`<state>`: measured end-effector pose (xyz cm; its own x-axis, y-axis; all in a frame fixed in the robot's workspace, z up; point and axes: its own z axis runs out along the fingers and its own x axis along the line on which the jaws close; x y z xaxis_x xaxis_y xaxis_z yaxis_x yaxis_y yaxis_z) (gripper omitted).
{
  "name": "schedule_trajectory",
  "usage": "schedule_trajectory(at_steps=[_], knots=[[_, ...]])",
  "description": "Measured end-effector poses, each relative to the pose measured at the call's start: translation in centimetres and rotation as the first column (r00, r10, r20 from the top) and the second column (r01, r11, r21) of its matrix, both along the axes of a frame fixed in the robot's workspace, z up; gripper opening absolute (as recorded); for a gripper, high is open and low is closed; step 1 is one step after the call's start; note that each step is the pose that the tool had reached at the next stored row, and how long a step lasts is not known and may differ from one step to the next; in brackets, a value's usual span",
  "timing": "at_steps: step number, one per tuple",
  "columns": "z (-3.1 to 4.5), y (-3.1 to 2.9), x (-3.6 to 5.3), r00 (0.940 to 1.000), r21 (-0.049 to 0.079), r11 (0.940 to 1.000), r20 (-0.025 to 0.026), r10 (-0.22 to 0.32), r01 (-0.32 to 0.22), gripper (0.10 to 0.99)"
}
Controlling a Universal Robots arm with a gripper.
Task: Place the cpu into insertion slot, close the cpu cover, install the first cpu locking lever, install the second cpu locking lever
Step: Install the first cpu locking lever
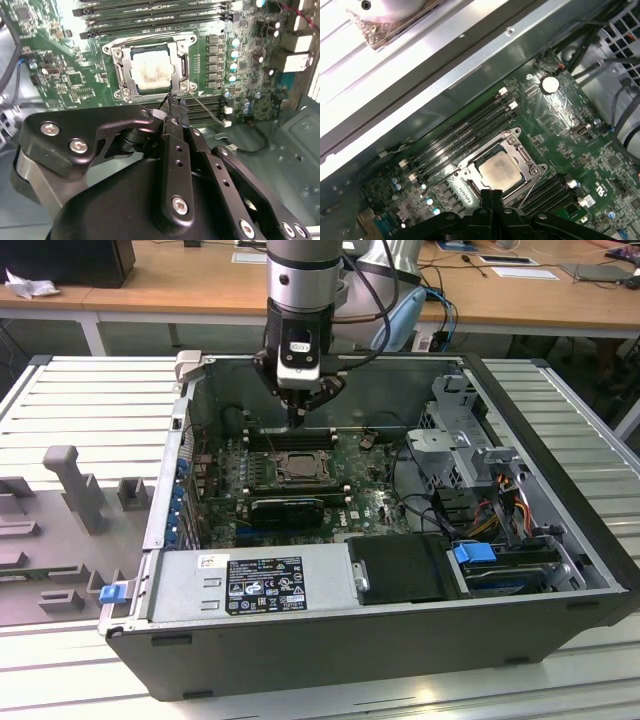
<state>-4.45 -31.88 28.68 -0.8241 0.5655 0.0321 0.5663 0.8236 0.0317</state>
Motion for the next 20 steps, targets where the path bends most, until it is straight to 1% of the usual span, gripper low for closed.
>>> schedule_trajectory(at_steps=[2,4,6,8,9,10,11,12,13,14,16,18,19,20], knots=[[0.00,0.00,0.00,0.9992,0.000,0.9992,0.0001,0.041,-0.041,0.106],[0.00,0.00,0.00,0.9967,0.000,0.9967,0.0000,0.081,-0.081,0.106],[-0.02,0.00,0.00,0.9887,0.000,0.9887,0.0002,0.150,-0.150,0.106],[-0.06,0.00,0.00,0.9823,0.000,0.9823,0.0013,0.188,-0.188,0.106],[-0.09,0.00,0.00,0.9790,-0.001,0.9790,0.0052,0.204,-0.204,0.106],[-0.12,0.00,0.00,0.9776,-0.003,0.9777,0.0097,0.210,-0.210,0.106],[-0.14,0.00,-0.02,0.9762,-0.005,0.9764,0.0210,0.216,-0.216,0.106],[-0.15,0.00,-0.03,0.9756,-0.007,0.9760,0.0270,0.218,-0.218,0.106],[-0.16,0.00,-0.03,0.9749,-0.007,0.9754,0.0292,0.221,-0.220,0.106],[-0.15,0.00,-0.03,0.9696,-0.008,0.9700,0.0292,0.243,-0.243,0.106],[-0.14,0.00,-0.04,0.9526,-0.008,0.9530,0.0291,0.303,-0.303,0.106],[-0.14,0.00,-0.04,0.9422,-0.008,0.9427,0.0291,0.334,-0.334,0.106],[-0.15,0.00,-0.04,0.9313,-0.008,0.9318,0.0291,0.363,-0.363,0.106],[-0.15,0.00,-0.04,0.9235,-0.008,0.9240,0.0291,0.382,-0.382,0.106]])
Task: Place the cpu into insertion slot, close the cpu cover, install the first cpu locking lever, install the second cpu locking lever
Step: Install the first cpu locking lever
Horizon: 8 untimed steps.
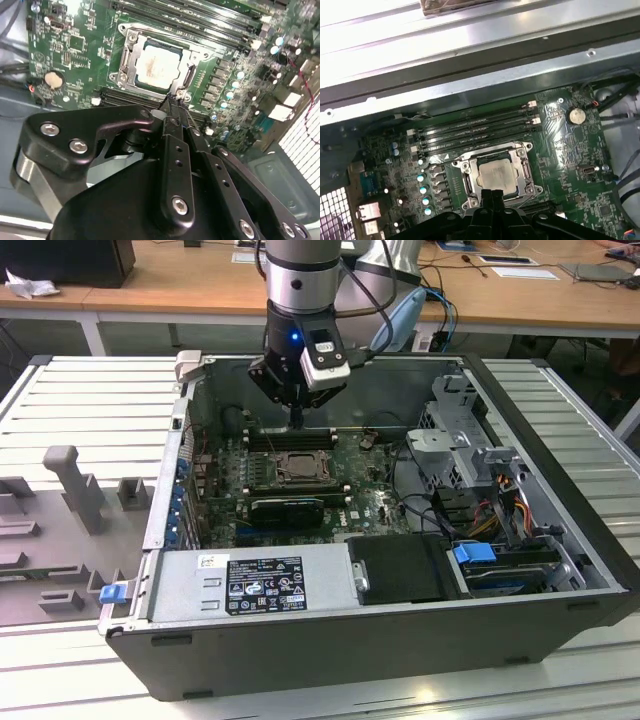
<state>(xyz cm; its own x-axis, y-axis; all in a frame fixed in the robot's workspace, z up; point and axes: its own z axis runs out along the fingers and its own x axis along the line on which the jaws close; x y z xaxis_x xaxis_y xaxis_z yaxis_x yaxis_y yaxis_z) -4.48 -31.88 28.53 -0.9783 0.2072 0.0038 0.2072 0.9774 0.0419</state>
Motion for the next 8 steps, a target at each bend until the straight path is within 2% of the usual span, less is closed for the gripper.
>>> schedule_trajectory(at_steps=[2,4,8], knots=[[0.00,0.00,0.00,0.9986,0.000,0.9986,0.0000,0.054,-0.054,0.106],[0.00,0.00,0.00,0.9967,0.000,0.9967,0.0001,0.082,-0.082,0.106],[0.00,0.00,0.00,0.9954,0.000,0.9954,0.0000,0.096,-0.096,0.106]])
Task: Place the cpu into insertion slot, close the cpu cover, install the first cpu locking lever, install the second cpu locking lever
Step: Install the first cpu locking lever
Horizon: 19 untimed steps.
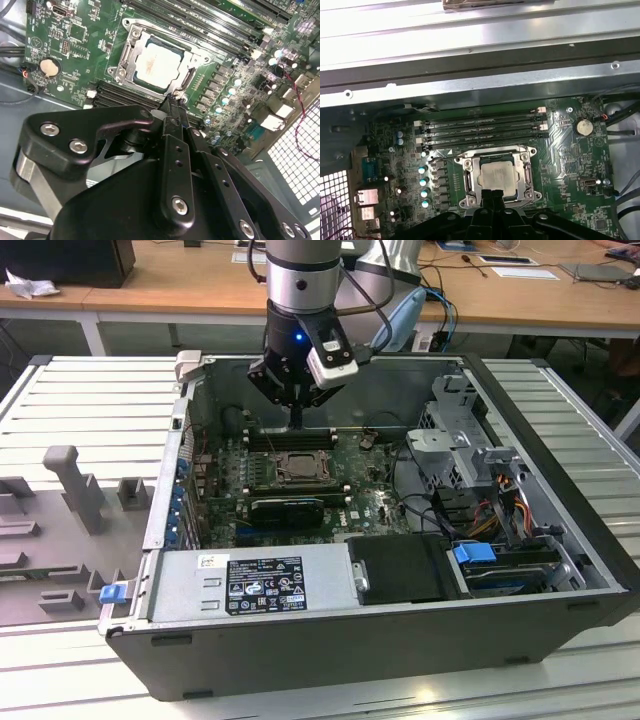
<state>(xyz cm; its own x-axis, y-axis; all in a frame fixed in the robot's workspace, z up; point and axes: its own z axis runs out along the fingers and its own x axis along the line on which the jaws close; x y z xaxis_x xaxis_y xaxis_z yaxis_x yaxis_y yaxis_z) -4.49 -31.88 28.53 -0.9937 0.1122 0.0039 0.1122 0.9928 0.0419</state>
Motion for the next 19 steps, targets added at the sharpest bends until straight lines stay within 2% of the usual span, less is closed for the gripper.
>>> schedule_trajectory(at_steps=[19], knots=[[0.00,0.00,-0.01,0.9987,0.000,0.9987,0.0000,0.051,-0.051,0.106]])
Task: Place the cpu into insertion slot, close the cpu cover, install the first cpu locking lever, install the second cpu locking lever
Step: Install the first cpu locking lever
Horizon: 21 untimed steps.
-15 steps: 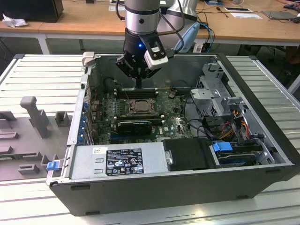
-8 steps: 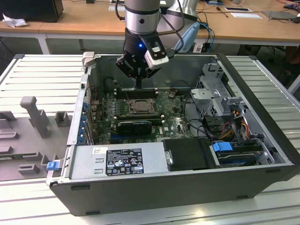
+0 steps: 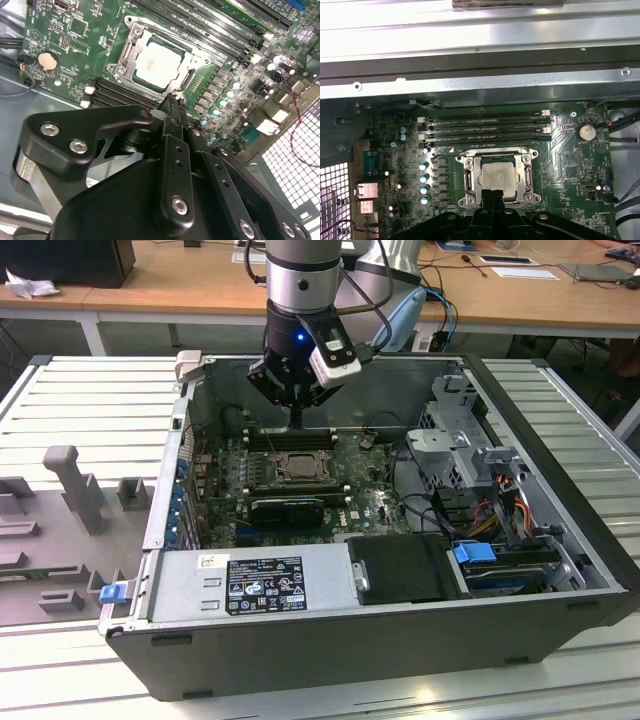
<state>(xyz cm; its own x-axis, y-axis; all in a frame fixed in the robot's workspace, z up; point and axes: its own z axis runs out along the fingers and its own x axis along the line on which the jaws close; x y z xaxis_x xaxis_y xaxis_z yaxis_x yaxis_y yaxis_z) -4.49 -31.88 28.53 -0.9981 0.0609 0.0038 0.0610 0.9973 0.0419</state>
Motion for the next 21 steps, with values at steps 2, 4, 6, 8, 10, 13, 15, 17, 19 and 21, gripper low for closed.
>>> schedule_trajectory(at_steps=[2,4,6,8,10,13,15,17,19,21], knots=[[0.00,0.00,0.00,1.0000,0.000,1.0000,0.0000,0.008,-0.008,0.106],[0.00,0.00,0.00,0.9999,0.000,0.9999,0.0000,0.015,-0.015,0.106],[0.00,0.00,0.00,0.9998,0.000,0.9998,0.0000,0.019,-0.019,0.106],[0.00,0.00,0.00,0.9997,0.000,0.9997,0.0000,0.024,-0.024,0.106],[0.00,0.00,0.00,0.9996,0.000,0.9996,0.0000,0.028,-0.028,0.106],[0.00,0.00,0.00,0.9994,0.000,0.9994,0.0000,0.035,-0.035,0.106],[0.00,0.00,0.00,0.9993,0.000,0.9993,0.0001,0.039,-0.039,0.106],[0.00,0.00,0.00,0.9990,0.000,0.9990,0.0000,0.044,-0.044,0.106],[0.00,0.00,0.00,0.9988,0.000,0.9988,0.0000,0.048,-0.048,0.106],[0.00,0.00,-0.04,0.9985,0.000,0.9985,0.0001,0.055,-0.055,0.106]])
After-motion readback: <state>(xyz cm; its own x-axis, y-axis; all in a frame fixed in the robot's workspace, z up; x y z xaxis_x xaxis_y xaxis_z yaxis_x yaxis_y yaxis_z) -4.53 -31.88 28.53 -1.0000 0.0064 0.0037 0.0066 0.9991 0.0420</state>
